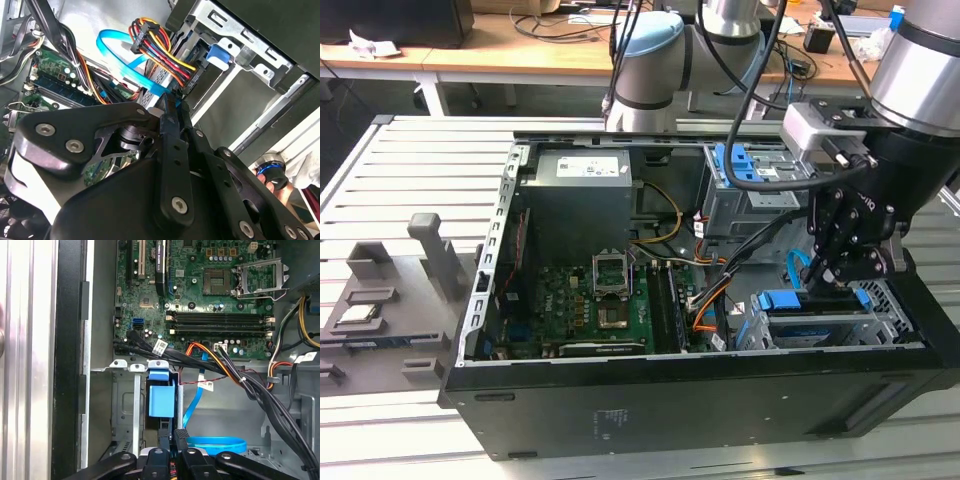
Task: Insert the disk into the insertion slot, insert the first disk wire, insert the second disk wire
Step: 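Insert the second disk wire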
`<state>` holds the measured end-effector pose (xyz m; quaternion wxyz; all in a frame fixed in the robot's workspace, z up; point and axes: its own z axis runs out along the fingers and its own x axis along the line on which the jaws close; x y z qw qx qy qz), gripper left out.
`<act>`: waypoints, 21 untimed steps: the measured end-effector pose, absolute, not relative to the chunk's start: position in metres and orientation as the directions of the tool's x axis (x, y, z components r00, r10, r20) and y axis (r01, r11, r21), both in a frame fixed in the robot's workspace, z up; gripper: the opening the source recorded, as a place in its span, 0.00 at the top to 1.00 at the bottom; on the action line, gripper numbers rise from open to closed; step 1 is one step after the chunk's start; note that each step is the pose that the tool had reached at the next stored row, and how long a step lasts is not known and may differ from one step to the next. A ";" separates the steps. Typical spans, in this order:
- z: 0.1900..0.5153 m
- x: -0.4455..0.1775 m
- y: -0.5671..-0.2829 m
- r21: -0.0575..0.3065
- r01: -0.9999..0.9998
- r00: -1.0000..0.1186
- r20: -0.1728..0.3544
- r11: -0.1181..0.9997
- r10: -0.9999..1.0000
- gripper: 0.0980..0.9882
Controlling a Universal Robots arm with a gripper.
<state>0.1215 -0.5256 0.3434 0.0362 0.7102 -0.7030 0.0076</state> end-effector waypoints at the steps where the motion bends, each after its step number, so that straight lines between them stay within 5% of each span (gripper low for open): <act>1: 0.343 0.122 -0.526 0.041 -0.999 0.011 0.062 -0.009 -0.998 0.93; 11: 0.338 0.122 -0.526 0.041 -0.999 0.011 0.062 -0.009 -0.998 0.93; 14: 0.338 0.122 -0.526 0.041 -0.999 0.011 0.062 -0.009 -0.998 0.78; 21: 0.356 0.122 -0.523 0.041 -0.999 0.011 0.062 -0.009 -0.998 0.78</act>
